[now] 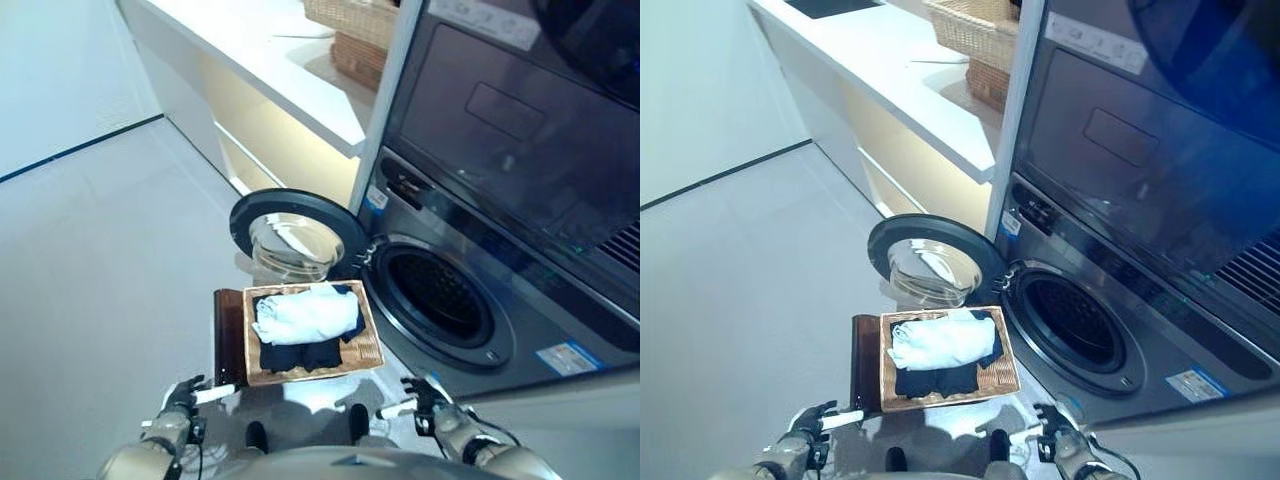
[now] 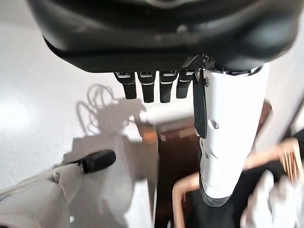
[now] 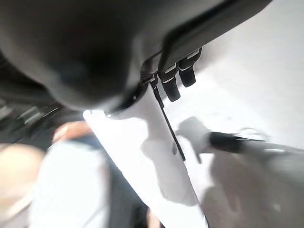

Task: Pick up the clothes and place them into the washing machine

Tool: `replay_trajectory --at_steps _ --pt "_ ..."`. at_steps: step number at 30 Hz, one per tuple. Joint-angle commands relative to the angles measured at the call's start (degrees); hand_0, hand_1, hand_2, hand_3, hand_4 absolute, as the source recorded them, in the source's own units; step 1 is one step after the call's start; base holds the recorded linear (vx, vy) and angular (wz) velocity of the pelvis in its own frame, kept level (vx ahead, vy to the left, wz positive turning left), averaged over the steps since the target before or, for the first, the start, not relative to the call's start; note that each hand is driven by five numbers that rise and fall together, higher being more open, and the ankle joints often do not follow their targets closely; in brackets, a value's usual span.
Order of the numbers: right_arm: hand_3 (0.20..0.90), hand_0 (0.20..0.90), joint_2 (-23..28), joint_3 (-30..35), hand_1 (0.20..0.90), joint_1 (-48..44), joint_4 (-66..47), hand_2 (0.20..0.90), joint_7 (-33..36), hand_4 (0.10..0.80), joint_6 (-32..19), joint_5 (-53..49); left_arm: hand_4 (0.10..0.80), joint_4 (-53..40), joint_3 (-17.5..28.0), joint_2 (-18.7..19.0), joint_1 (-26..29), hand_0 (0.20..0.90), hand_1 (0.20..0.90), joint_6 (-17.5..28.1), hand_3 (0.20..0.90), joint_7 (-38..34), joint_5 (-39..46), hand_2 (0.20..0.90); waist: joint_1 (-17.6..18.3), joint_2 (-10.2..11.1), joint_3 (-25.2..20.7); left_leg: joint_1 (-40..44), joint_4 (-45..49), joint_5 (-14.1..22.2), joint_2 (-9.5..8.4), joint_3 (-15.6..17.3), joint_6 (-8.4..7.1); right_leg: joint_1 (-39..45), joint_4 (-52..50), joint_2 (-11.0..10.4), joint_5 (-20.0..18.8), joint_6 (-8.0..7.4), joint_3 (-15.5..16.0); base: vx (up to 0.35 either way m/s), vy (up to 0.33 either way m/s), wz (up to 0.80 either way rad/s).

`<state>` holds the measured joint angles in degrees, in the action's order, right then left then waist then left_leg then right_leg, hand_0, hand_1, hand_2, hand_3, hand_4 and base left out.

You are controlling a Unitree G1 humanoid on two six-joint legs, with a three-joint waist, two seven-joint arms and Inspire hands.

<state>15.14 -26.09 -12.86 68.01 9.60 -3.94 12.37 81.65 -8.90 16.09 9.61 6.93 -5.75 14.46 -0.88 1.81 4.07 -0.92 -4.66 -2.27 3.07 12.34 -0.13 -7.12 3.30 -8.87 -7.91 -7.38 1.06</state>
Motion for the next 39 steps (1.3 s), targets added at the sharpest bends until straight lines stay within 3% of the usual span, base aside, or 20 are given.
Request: replay_trajectory --at_steps 1,11,16,26,39 --pt "0.9 0.9 3.4 -0.8 0.9 -9.3 -2.9 0.9 5.2 0.8 -1.1 6.1 0.8 0.3 0.2 -0.3 3.1 0.9 0.9 2.4 0.9 -1.4 1.3 0.9 -1.0 0.2 2.4 1.6 -0.3 1.8 1.72 -0.7 -2.74 2.7 -5.3 -0.4 6.3 -0.89 -2.8 -0.003 0.012 0.04" --pt "0.9 0.9 2.6 -12.3 0.9 -23.2 -4.2 0.9 11.6 0.8 3.7 27.9 0.8 -1.3 -1.5 -2.2 4.8 0.9 0.9 2.8 0.9 -3.9 3.0 0.9 -3.4 1.4 4.6 0.9 -0.3 1.2 2.99 -2.0 -3.25 2.6 -5.9 0.2 6.8 -0.98 -0.9 -0.001 -0.012 0.07" --pt "0.9 0.9 0.8 -15.4 0.9 -26.5 -1.6 0.9 12.9 0.8 5.3 31.5 0.8 -1.3 -2.4 -2.6 5.9 0.9 0.9 2.8 0.9 -4.5 3.6 0.9 -4.0 1.5 5.4 -0.1 -0.3 0.9 3.1 -2.7 -3.18 1.5 -7.2 0.4 7.1 -0.96 -0.6 -0.021 0.002 0.13" --pt "0.9 0.9 -1.1 -18.8 0.9 -32.1 -0.7 0.9 13.1 0.8 6.0 31.2 0.8 -2.7 -4.3 -2.7 8.9 0.9 0.9 4.0 0.9 -5.8 6.9 0.9 -5.4 1.5 9.9 -5.1 -0.3 -1.1 2.84 -5.2 -2.84 -3.0 -9.4 0.2 6.9 -0.93 0.7 -0.07 0.012 0.15" --pt "0.9 0.9 0.3 -16.6 0.9 -38.1 1.6 0.9 15.4 0.8 5.9 23.9 0.8 -3.3 -4.1 -1.7 8.6 0.9 0.9 5.3 0.9 -7.2 10.1 0.9 -7.4 0.6 13.7 -9.2 -0.1 -2.4 1.85 -6.8 -2.48 -5.6 -9.0 -0.8 5.4 -0.92 1.8 -0.033 0.028 0.1"
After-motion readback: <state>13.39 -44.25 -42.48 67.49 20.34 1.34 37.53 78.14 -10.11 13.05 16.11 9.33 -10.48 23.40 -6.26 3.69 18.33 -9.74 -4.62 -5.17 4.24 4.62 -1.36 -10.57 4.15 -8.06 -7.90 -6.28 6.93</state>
